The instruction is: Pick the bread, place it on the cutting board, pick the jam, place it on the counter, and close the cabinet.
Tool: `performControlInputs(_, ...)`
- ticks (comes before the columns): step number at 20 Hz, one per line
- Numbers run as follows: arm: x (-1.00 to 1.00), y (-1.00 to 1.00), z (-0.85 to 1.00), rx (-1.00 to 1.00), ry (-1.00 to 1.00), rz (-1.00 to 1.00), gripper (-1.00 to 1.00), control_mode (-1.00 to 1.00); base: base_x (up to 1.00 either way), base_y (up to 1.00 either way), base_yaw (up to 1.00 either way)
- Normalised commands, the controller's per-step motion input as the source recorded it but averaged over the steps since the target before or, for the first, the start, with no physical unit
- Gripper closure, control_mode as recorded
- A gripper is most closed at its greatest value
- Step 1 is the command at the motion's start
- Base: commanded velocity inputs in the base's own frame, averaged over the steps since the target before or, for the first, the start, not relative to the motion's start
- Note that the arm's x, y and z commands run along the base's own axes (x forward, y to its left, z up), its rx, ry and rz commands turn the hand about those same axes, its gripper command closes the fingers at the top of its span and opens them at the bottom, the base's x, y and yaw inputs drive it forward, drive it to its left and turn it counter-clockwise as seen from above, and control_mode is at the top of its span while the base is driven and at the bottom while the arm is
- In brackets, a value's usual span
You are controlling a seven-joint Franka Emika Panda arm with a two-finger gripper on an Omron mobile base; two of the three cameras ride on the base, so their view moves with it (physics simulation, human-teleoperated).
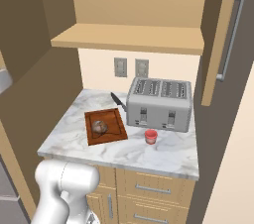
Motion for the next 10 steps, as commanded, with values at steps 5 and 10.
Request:
performControlInputs(5,0.12,0.04,-0.31,0.00,-0.11,0.01,-1.00,-1.00,0.00,0.00,0.00)
performControlInputs(10,0.18,0.00,-0.24,0.00,-0.18,0.03,-1.00,-1.00,0.00,0.00,0.00)
